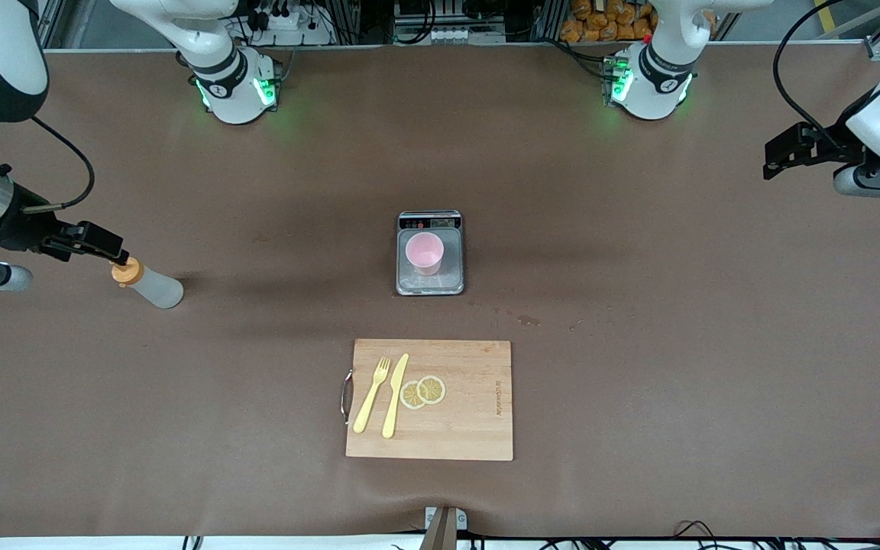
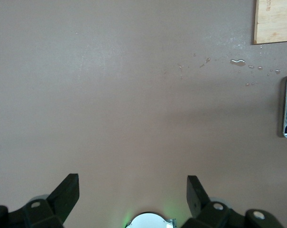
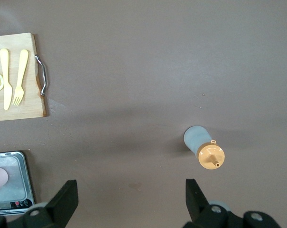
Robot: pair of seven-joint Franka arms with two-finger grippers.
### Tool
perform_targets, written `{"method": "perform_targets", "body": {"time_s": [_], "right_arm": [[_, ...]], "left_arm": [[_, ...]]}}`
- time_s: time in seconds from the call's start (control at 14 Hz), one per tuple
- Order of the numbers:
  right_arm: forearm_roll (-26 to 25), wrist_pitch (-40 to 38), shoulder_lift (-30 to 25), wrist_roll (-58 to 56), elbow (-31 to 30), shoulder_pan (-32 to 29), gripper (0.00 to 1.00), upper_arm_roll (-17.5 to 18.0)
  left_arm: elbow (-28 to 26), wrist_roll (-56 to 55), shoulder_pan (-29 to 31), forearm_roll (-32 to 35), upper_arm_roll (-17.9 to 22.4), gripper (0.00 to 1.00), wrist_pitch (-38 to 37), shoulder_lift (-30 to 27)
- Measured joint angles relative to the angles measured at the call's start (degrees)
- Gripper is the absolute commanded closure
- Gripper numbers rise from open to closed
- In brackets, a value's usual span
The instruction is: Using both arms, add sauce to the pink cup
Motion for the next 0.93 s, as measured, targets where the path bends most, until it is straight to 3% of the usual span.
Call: {"method": "perform_targets", "body": {"time_s": [0.43,0.93], "right_arm": [[-3.55,4.04,-2.38,-5.84,-4.77,1.2,0.0,0.01],[-4.07,5.04,-2.66,-12.43,-4.16,0.33,0.0,-1.16]], "left_arm": [[0.0,-0.04,0.0,0.0,0.01,0.0,0.0,0.0],[-0.01,-0.09,0.0,0.0,0.0,0.0,0.0,0.0]]}}
